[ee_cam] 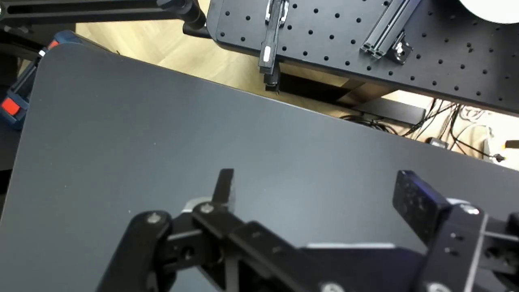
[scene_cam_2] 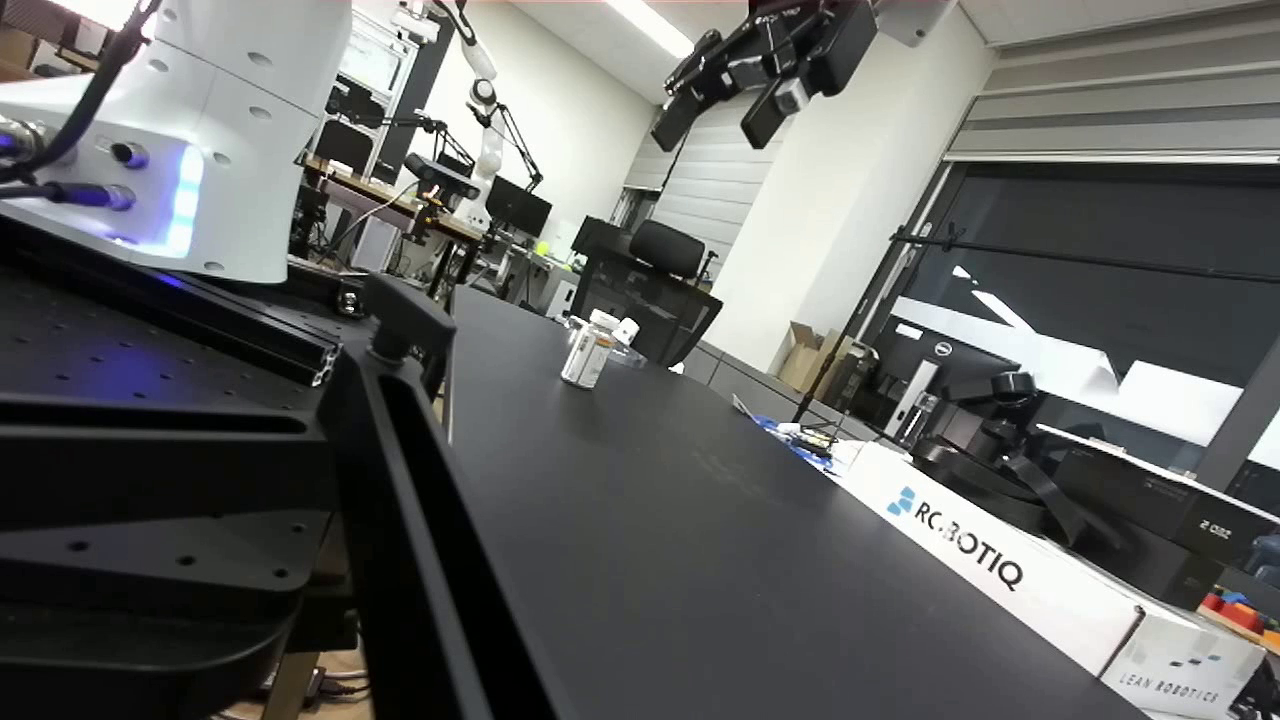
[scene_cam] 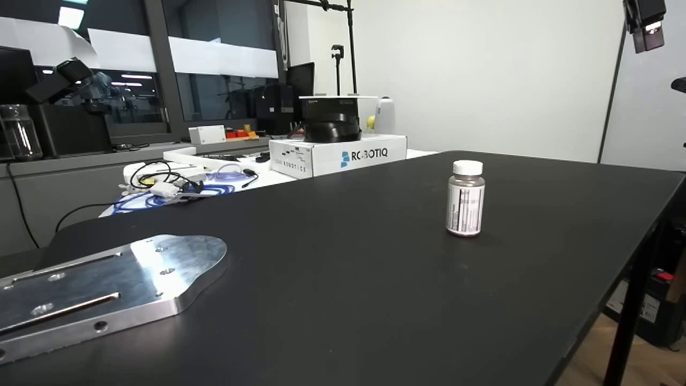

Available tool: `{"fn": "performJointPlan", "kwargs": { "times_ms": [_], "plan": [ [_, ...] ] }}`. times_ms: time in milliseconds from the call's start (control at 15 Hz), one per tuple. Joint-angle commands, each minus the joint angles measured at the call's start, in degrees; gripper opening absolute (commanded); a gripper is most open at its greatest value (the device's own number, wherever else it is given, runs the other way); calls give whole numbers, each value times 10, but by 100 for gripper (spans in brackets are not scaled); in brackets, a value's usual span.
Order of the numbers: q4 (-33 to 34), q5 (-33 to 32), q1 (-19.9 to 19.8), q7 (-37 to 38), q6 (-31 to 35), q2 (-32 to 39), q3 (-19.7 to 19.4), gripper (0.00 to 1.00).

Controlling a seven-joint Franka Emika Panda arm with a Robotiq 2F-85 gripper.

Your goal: Move the white bottle in the left corner of the table

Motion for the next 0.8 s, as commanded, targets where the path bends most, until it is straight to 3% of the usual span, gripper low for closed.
{"fn": "performJointPlan", "kwargs": {
  "times_ms": [0,333,733],
  "plan": [
    [37,35,17,18,31,20,6,100],
    [83,66,64,51,107,48,66,100],
    [115,40,117,121,183,131,163,100]
  ]
}}
